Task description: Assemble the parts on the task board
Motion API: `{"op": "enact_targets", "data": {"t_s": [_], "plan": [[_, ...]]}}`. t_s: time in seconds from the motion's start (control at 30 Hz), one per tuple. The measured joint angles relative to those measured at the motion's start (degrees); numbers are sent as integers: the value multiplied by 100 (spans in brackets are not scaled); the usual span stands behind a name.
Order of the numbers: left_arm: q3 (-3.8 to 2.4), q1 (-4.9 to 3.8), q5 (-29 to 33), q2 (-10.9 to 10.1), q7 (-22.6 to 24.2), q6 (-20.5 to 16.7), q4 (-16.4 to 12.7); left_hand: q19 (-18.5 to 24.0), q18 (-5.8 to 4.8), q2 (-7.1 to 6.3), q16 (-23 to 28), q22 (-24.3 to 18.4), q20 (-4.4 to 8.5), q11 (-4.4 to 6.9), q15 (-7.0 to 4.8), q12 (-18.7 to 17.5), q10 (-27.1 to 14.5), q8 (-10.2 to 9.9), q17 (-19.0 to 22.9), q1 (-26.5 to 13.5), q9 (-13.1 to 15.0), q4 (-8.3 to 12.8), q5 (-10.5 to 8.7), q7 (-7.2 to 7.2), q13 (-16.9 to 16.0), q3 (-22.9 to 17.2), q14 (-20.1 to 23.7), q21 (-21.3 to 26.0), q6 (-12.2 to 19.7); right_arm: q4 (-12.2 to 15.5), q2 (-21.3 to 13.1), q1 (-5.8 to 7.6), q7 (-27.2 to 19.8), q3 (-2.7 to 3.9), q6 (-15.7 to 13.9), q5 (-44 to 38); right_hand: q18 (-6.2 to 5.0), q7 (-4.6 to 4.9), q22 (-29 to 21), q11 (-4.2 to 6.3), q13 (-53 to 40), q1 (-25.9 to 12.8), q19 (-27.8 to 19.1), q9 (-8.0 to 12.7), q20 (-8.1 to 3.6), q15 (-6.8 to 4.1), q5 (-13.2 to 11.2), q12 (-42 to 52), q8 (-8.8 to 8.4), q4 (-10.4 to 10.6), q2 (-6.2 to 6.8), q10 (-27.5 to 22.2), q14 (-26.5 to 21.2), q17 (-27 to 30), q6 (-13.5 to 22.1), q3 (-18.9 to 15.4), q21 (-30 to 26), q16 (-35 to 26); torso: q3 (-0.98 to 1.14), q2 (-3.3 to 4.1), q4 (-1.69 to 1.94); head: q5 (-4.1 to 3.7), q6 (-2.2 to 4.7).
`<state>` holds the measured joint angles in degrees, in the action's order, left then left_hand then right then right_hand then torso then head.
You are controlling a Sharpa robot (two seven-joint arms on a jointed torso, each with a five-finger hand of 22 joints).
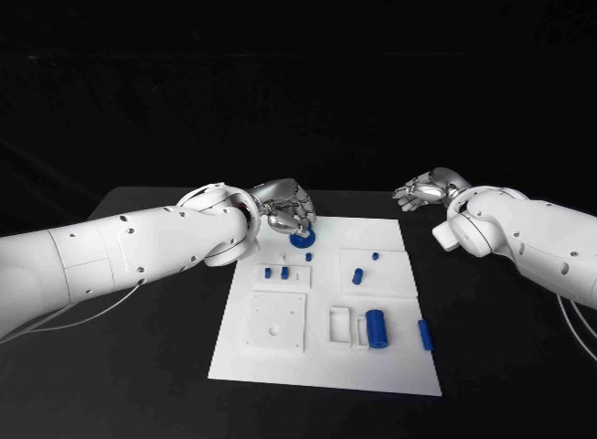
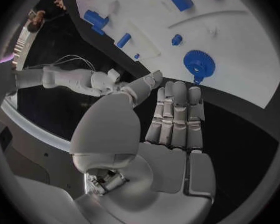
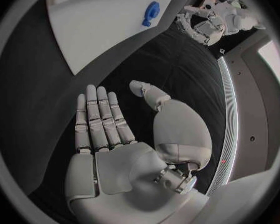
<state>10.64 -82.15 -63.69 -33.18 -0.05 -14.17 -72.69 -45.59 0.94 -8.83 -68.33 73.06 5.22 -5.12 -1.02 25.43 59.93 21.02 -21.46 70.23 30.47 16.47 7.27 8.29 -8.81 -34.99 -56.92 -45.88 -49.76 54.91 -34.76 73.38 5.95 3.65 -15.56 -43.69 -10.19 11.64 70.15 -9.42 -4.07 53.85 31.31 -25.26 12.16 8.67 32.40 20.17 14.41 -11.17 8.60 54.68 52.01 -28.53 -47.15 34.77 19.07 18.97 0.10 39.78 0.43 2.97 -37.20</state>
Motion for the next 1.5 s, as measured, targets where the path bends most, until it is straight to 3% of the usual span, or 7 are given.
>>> {"op": "enact_targets", "data": {"t_s": [0.13, 0.27, 0.4, 0.67, 0.8, 1.1, 1.5], "plan": [[10, 51, -406, 113, 47, 89, 107, -58, 87, -70, -18, 29, 17, -6, 17, -161, 8, -77, -27, -74, -48, -3, -65, 0, 61, 3, -59, -26, 0, 10, 5, 0, -3, 0, 0, 1, 0, 0, 0, 0, 0, 0, 0, 1, 0, 0, 0, 0, 0, 0, 0, 0, 0, 0, 0, 0, 0, 0, 1, 2, -3, -2, 2], [16, 132, -662, 178, 45, 227, 188, -112, 126, -190, -27, 43, 30, -27, 25, -298, 29, -123, -41, -195, -88, -88, -396, 41, 115, 88, -91, -26, 63, 20, 3, 0, -6, 0, 0, 1, 0, 0, 4, 0, 0, 0, 0, 1, 0, 0, 0, 0, 0, 0, 0, 0, 0, 0, 0, 0, 0, 0, 0, 4, -10, -10, 2], [20, 195, -830, 244, 24, 319, 281, -196, 123, -197, -84, 65, 51, -29, 15, -344, 48, -123, -65, -201, -98, -113, -400, 41, 130, 113, -180, -67, 63, 25, -8, 0, -7, 1, 0, 1, 0, 0, 5, 0, 0, 0, 0, 0, 0, 0, 0, 0, 0, 0, 0, 0, 0, -1, 0, 0, 0, 0, 0, 8, -10, -29, -9], [17, 197, -972, 284, -28, 481, 343, -214, 146, -264, -90, 79, 51, -47, 15, -409, 68, -123, -69, -269, -109, -152, -400, 41, 149, 152, -181, -69, 63, 45, -19, 0, -9, 1, -1, 2, 0, 1, 4, 0, 0, 0, 0, 1, 0, 0, 0, 0, 0, 0, 0, 0, 0, 0, 1, 0, -6, 0, -7, 12, -12, -62, -29], [16, 196, -1009, 304, -67, 599, 383, -214, 169, -264, -90, 88, 50, -47, 15, -487, 68, -221, -68, -329, -155, -184, -400, -33, 176, 184, -181, -69, 138, 60, -22, 0, -10, 1, -3, 2, 0, 20, 12, 0, 0, 0, 0, 7, 0, 0, 0, 0, 0, -16, 0, 0, 0, 5, 21, -16, -23, 0, -7, 14, -12, -72, -42], [21, 238, -1076, 335, -123, 795, 453, -215, 175, -236, -89, 132, 49, -26, 15, -535, 173, -192, -98, -350, -157, -183, -400, 28, 176, 216, -181, -69, 28, 78, -31, 0, -13, 0, -5, 3, 0, 21, 12, 0, 0, 0, 0, 7, 0, 0, 0, 0, 0, -16, 0, 0, 0, 5, 21, -16, -24, 0, -13, 15, -12, -79, -57], [32, 331, -1186, 437, -113, 801, 582, -337, 176, -13, -182, 185, 91, 5, -35, -574, 299, -193, -158, -292, -197, -199, -400, 11, 181, 200, -293, -115, -52, 115, -50, 1, -17, 0, -7, 3, 0, 20, 17, 0, 0, 0, 0, 12, 0, 0, 0, 0, 0, -16, 0, 0, 0, 4, 21, -16, -23, 0, -6, 15, -20, -77, -68]]}}
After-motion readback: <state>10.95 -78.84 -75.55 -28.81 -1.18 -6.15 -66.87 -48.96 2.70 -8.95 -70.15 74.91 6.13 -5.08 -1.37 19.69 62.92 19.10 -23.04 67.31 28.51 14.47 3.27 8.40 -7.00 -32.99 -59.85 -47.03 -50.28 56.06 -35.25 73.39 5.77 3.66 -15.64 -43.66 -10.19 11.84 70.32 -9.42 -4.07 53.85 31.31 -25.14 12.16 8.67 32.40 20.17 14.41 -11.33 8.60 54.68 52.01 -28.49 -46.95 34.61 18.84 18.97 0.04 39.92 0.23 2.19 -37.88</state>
